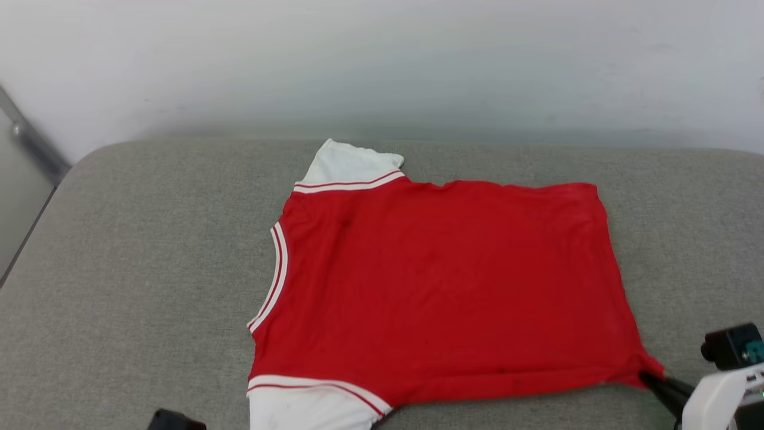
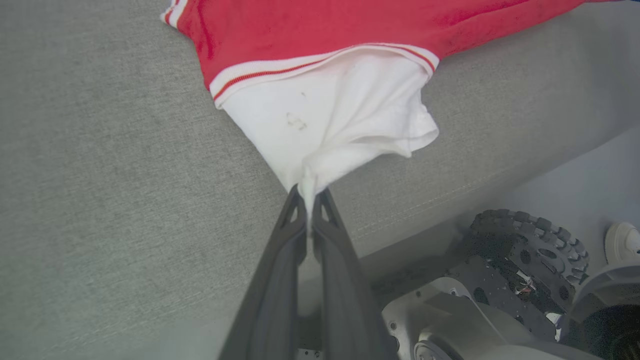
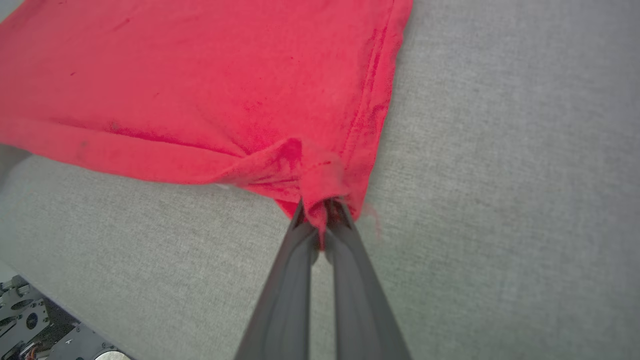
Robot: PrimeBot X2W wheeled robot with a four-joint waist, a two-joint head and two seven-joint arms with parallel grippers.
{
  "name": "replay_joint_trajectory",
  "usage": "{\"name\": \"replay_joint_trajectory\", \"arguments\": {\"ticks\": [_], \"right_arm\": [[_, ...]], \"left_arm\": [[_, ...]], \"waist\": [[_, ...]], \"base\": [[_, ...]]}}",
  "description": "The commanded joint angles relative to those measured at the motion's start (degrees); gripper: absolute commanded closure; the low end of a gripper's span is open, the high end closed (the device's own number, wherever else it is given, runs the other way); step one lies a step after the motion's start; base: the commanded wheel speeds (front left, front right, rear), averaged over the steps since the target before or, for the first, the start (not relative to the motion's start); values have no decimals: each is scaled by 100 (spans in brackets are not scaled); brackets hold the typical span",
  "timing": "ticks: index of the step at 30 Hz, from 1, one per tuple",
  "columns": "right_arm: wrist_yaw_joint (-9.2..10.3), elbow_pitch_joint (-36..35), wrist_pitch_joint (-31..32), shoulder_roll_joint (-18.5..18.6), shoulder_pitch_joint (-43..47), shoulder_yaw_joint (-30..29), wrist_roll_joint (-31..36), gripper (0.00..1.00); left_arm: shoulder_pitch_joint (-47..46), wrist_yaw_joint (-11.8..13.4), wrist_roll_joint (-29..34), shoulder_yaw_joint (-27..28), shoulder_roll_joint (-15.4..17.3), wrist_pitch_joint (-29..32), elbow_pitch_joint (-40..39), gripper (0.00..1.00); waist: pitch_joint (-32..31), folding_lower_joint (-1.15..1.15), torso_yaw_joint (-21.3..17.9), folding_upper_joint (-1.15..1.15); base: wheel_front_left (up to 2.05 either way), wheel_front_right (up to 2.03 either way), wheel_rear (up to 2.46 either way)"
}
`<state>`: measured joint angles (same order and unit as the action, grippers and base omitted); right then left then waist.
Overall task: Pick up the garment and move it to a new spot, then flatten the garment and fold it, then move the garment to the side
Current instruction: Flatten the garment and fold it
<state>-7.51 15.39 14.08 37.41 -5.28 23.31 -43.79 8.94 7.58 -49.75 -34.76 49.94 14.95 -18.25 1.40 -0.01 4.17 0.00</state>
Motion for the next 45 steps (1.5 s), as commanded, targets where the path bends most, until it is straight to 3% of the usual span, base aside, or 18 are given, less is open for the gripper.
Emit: {"name": "replay_joint_trajectory", "arguments": {"ticks": [1, 14, 26, 37, 45], "right_arm": [[4, -68, 44, 44, 147, -55, -51, 100], [3, -1129, 813, -22, 1123, -555, -295, 100], [3, -1636, 1175, -230, 516, -1122, -291, 100], [3, -1321, 1387, -391, -436, -1075, 192, 100], [3, -949, 1364, -515, -857, -890, 429, 100]], "left_arm": [[91, 21, -11, -28, 31, 25, -42, 100], [156, 66, 85, 40, 84, -232, -175, 100], [-871, -76, 370, 475, -93, -615, 13, 100], [-2100, -375, 509, 604, -470, -724, 886, 100], [-2662, -642, 764, 286, -660, -543, 1679, 100]], "waist": [[-23, 1, -22, 0], [-3, 1, -178, 0], [646, 1, -286, 0], [1330, 1, -356, 0], [1529, 1, -357, 0]], "base": [[0, 0, 0], [0, 0, 0], [0, 0, 0], [0, 0, 0], [0, 0, 0]]}}
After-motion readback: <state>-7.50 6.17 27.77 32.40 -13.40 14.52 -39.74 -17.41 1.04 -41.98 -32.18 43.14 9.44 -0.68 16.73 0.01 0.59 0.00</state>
